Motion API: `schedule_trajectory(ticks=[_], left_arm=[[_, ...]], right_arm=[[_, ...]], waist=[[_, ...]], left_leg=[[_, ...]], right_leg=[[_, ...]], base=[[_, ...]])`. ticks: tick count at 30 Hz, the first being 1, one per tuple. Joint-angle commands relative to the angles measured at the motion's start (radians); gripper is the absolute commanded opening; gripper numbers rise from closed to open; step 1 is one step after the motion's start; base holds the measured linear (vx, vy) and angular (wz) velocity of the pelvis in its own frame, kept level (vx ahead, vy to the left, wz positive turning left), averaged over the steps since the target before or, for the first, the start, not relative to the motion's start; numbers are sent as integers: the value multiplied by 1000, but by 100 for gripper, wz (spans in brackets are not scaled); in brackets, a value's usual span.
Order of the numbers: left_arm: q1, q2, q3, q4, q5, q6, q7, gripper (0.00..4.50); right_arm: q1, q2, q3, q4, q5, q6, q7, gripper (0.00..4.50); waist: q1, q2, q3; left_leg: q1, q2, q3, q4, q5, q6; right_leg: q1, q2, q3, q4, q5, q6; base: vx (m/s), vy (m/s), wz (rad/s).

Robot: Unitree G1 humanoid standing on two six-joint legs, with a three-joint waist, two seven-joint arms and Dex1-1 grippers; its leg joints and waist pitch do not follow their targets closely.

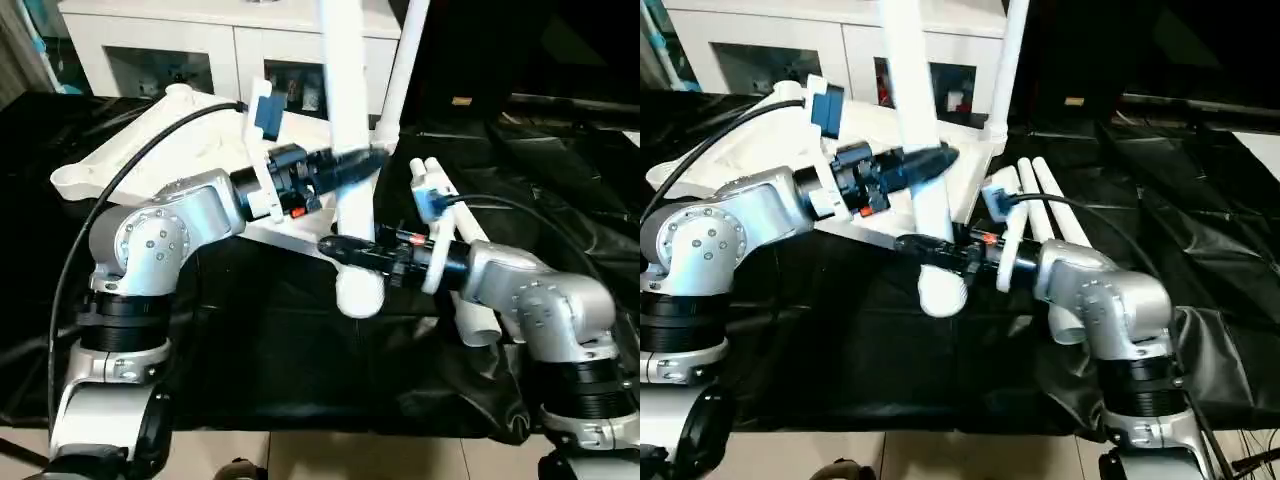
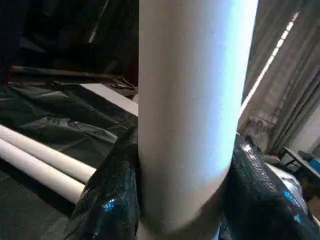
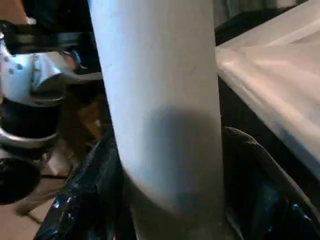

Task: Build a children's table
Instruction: Pick table leg

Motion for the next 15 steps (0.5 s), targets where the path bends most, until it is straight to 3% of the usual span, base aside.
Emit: schedule_trajectory(ticks=[1, 10, 14, 15], left_arm=[[-16, 11, -21, -1, -5, -1, -30, 186], [-14, 28, -41, 28, 16, -37, -102, 185], [-13, 31, -39, 34, 25, -36, -99, 185], [-12, 32, -40, 34, 27, -34, -96, 220]], right_arm=[[-15, -14, 2, -2, 15, 19, 18, 279], [-1, -36, 24, -27, 47, 74, 21, 215], [4, -19, 22, -34, 24, 45, -14, 205], [3, -15, 21, -33, 17, 37, -25, 204]], waist=[[1, -1, -70], [3, 0, -74], [3, 0, -74], [2, 3, -74]], left_leg=[[32, 74, -36, -64, -114, -15], [30, 73, -35, -61, -83, -11], [30, 73, -35, -62, -90, -12], [30, 74, -36, -62, -94, -16]], right_leg=[[40, -106, 63, -85, -111, -185], [39, -106, 63, -79, -54, -187], [40, -107, 63, -78, -56, -194], [38, -107, 63, -79, -59, -195]], base=[[0, 0, 0], [0, 0, 0], [0, 0, 0], [0, 0, 0]])
